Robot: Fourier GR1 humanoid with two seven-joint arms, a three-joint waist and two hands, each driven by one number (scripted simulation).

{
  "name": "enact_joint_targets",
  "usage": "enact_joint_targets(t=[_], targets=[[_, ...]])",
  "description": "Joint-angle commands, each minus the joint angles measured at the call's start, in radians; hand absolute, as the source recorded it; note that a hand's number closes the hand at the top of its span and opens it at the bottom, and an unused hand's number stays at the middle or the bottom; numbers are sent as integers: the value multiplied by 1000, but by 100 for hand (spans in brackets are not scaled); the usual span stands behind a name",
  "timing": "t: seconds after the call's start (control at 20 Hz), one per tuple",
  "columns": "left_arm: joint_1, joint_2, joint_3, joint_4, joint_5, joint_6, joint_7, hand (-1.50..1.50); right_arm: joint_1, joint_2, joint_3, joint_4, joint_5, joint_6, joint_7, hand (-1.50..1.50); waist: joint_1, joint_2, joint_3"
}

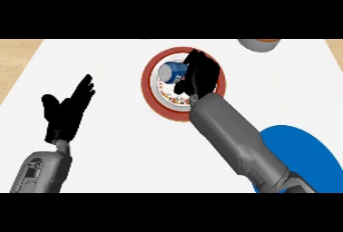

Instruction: Pick the can from the plate and place it in the plate

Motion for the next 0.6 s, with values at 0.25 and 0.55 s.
enact_joint_targets(t=[0.25,0.55], targets=[[-32,13,38,28,14,-10,-8,0,45,3,-53,119,-271,-97,-371,-150,-28,-5,0],[67,20,33,-35,17,-23,-10,0,0,3,-26,-21,-279,-247,-497,-150,-29,-14,1]])
